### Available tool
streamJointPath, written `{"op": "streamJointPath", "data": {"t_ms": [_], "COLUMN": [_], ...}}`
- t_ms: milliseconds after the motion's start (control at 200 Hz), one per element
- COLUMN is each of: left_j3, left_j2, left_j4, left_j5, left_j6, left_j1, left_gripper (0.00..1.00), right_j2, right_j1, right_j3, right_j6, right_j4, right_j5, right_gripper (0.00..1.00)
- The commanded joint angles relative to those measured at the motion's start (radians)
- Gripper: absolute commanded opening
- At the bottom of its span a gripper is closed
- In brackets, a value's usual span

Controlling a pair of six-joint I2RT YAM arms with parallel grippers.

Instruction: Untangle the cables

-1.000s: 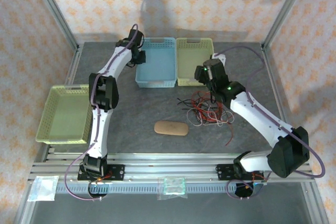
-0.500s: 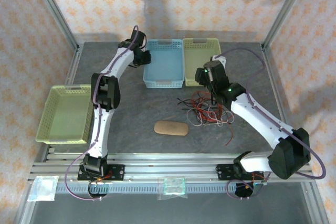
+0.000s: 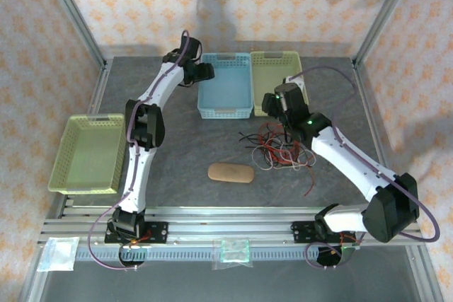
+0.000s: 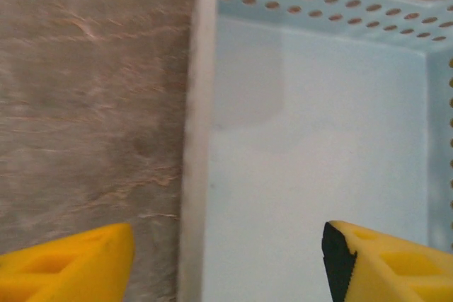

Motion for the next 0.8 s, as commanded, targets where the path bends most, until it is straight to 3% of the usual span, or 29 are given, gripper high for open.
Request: {"op": "streamJointPath", "data": {"t_ms": [0, 120, 315, 556, 796], "left_j3": [-0.065, -0.318, -0.757, -1.157, -1.404], "left_j2": [-0.174, -0.386, -0.749, -1.053, -1.191], "left_j4": [-0.045, 0.03, 0.136, 0.01, 0.052], "left_j5": [-0.156, -0.248, -0.297, -0.438, -0.316], "left_j6": [0.015, 0.008, -0.042, -0.137, -0.113], "left_j1": [0.005, 0.016, 0.104, 0.236, 0.413], "left_gripper": [0.74, 0.74, 0.75, 0.74, 0.82], "right_j2": [0.033, 0.114, 0.275, 0.454, 0.515], "right_j1": [0.049, 0.116, 0.224, 0.334, 0.347], "right_j3": [0.036, 0.082, 0.208, 0.402, 0.503], "right_j6": [0.021, 0.033, 0.055, 0.042, 0.018], "right_j4": [0.049, 0.098, 0.15, 0.193, 0.176], "right_j5": [-0.027, -0.04, -0.065, -0.139, -0.154], "right_gripper": [0.64, 0.65, 0.65, 0.65, 0.65]}}
